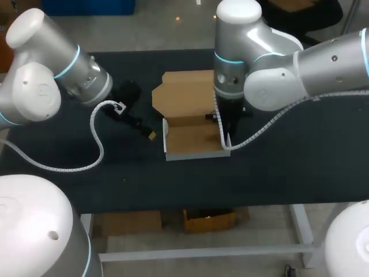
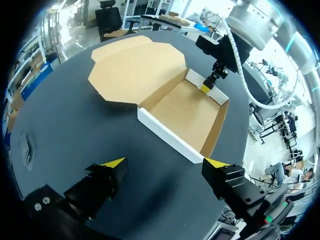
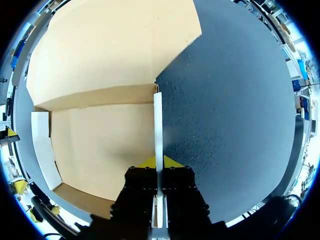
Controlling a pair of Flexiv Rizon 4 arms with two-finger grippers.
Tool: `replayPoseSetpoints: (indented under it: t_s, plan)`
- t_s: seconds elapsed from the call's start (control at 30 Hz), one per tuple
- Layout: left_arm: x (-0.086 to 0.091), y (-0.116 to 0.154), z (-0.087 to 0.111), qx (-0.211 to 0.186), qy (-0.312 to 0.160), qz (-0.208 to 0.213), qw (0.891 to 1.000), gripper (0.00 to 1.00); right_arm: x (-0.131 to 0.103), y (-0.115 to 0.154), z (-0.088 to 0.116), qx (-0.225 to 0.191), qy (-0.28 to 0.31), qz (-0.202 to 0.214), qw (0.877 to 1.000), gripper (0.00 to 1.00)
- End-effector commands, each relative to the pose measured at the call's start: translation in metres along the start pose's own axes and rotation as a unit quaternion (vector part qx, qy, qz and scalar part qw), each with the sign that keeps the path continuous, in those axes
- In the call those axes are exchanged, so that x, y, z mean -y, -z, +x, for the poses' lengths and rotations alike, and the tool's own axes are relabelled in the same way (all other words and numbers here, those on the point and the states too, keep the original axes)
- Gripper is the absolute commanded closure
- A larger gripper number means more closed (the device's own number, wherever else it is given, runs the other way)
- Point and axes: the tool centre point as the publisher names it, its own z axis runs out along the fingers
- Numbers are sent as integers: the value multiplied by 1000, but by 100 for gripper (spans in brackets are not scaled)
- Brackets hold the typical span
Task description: Assemble the packaging by folding the flat box into shape, placing the metal phone stand inside, and closing the box properly
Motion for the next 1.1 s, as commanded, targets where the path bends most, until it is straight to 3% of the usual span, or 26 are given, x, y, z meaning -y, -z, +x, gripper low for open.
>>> replayPoseSetpoints:
  t_s: [0.03, 0.3, 0.6, 0.9, 1.1]
  plan:
    - [5, -3, 4, 14, -29, -4, 999, 0, -1, 1, 0, 2, 0, 3, 1000, 100]
    - [3, 2, 2, 55, -113, 14, 992, 0, -2, 4, -3, 4, 4, -1, 1000, 100]
    - [-1, 22, -3, 65, -143, 19, 987, 0, 0, 7, -16, 15, 5, -3, 1000, 100]
    - [-8, 43, -7, 75, -164, 24, 983, 0, 6, 3, -36, 14, -30, 1, 999, 100]
    - [-17, 52, -7, 69, -190, 33, 979, 0, 8, 0, -38, 9, -30, 3, 999, 100]
